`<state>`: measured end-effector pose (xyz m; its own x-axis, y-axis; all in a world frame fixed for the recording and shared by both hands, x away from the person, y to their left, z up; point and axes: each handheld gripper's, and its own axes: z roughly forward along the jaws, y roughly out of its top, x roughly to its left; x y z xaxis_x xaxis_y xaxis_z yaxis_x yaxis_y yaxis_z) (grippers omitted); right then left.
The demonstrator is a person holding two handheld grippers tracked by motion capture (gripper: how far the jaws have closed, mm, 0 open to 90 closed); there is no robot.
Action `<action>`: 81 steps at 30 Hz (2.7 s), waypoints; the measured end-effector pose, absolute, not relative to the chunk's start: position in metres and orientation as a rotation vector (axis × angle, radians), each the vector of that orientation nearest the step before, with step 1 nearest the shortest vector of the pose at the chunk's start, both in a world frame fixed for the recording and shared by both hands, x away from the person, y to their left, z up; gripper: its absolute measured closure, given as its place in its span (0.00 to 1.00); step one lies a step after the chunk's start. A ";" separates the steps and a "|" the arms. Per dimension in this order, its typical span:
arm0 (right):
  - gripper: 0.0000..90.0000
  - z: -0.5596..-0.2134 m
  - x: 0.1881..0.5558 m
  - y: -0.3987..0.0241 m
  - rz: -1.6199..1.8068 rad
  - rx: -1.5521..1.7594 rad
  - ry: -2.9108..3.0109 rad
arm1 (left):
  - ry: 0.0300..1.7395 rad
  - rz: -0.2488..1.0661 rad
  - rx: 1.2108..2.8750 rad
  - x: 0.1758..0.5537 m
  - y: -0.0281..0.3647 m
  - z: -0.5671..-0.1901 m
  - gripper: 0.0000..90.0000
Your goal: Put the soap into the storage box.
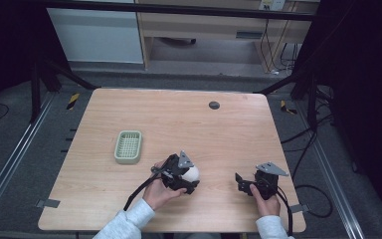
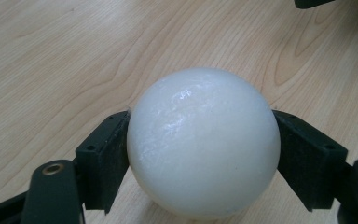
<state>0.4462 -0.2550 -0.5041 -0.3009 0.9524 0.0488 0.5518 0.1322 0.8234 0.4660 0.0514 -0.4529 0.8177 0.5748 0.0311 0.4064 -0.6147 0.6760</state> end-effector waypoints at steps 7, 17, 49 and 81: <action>0.04 -0.504 0.446 -0.255 1.053 1.441 1.917 | 0.742 0.330 2.294 0.466 0.063 -0.449 0.26; 0.04 -0.504 0.446 -0.255 1.056 1.446 1.915 | 0.769 0.348 2.274 0.467 0.078 -0.442 0.26; 0.04 -0.503 0.445 -0.254 1.063 1.452 1.919 | 0.870 0.423 2.232 0.474 0.131 -0.423 0.26; 0.04 -0.504 0.446 -0.254 1.059 1.450 1.923 | 1.040 0.503 2.190 0.504 0.188 -0.416 0.26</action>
<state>0.4458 -0.2542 -0.5038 -0.3037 0.9510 0.0585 0.5580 0.1278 0.8200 0.5038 0.1883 -0.4159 0.6114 0.7889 0.0613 0.5381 -0.4713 0.6988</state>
